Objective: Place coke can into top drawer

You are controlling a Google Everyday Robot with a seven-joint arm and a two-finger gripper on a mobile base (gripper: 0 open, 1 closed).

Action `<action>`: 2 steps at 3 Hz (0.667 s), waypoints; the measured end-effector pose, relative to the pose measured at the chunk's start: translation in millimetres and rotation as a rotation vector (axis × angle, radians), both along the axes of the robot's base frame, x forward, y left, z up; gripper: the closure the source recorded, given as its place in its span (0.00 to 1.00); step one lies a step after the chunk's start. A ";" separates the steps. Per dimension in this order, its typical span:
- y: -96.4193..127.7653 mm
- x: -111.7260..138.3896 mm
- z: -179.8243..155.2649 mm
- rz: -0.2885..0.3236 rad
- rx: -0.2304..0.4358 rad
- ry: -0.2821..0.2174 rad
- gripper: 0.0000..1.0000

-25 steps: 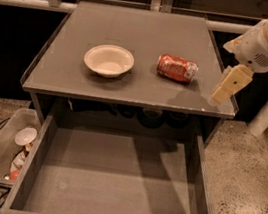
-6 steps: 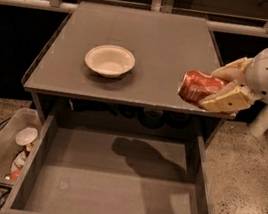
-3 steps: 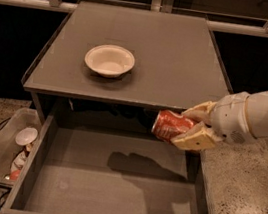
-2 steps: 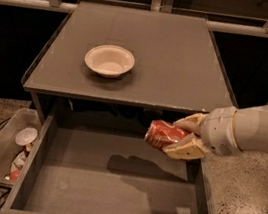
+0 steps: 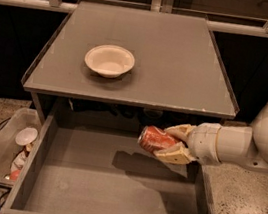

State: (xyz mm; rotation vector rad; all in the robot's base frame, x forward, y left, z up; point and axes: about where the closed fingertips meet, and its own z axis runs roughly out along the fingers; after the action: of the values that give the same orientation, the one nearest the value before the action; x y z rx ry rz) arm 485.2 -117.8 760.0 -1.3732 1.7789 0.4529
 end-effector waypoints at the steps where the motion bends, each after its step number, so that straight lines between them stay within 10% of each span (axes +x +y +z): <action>1: 16.6 -4.8 -29.3 0.025 -0.011 0.041 1.00; 2: 32.6 -12.6 -79.1 0.038 -0.019 0.126 1.00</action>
Offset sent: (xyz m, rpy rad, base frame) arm -0.0232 0.0501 -0.1440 -0.0278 0.2413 0.0479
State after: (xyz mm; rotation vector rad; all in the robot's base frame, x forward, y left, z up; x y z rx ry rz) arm 472.6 -85.2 680.9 -1.4212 1.8652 0.5547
